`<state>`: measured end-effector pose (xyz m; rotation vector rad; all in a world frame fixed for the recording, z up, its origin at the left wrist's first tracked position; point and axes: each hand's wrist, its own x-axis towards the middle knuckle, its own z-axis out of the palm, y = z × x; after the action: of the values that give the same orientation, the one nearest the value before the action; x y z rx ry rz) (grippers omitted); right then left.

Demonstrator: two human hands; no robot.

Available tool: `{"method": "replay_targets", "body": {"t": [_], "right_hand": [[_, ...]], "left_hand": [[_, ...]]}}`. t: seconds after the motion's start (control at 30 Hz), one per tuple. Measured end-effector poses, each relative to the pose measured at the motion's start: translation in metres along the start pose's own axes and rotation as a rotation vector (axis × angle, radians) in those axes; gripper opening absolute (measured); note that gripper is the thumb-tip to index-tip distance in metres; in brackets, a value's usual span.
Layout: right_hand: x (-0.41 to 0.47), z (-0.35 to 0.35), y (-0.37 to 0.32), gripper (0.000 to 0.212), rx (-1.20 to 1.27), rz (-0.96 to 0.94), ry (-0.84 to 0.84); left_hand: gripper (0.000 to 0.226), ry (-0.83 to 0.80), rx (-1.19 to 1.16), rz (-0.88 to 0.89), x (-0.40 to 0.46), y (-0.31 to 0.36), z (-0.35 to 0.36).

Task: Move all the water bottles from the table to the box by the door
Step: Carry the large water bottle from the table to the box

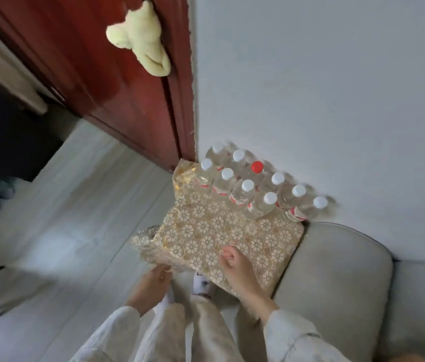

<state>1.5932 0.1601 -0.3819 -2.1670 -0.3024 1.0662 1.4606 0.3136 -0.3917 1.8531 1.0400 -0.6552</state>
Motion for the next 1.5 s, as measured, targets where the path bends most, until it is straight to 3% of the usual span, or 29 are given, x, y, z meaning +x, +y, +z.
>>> {"method": "replay_targets", "body": {"t": [0.2, 0.33, 0.73, 0.83, 0.93, 1.07, 1.3, 1.5], "right_hand": [[-0.041, 0.06, -0.052, 0.031, -0.189, -0.161, -0.224], [-0.079, 0.12, -0.085, 0.029, -0.285, -0.246, -0.37], [-0.288, 0.4, -0.126, 0.021, -0.517, -0.49, -0.853], [-0.345, 0.464, -0.128, 0.016, -0.587, -0.542, -1.018], [-0.397, 0.523, -0.133, 0.014, -0.626, -0.558, -1.179], [-0.46, 0.596, -0.14, 0.012, -0.682, -0.581, -1.351], [-0.569, 0.737, -0.158, 0.012, -0.746, -0.598, -1.605], [-0.658, 0.838, -0.171, 0.014, -0.803, -0.609, -1.737]], "left_hand": [[0.027, 0.244, -0.168, -0.124, -0.09, -0.102, -0.012], [0.026, 0.448, -0.463, -0.225, -0.152, -0.17, -0.011], [0.027, 1.005, -1.25, -0.425, -0.383, -0.395, 0.04], [0.026, 1.192, -1.582, -0.457, -0.437, -0.436, 0.059], [0.024, 1.389, -2.037, -0.338, -0.483, -0.469, 0.076], [0.021, 1.64, -2.349, -0.275, -0.53, -0.513, 0.089], [0.019, 1.966, -2.472, -0.345, -0.611, -0.619, 0.081], [0.018, 2.158, -2.587, -0.153, -0.678, -0.703, 0.066]]}}
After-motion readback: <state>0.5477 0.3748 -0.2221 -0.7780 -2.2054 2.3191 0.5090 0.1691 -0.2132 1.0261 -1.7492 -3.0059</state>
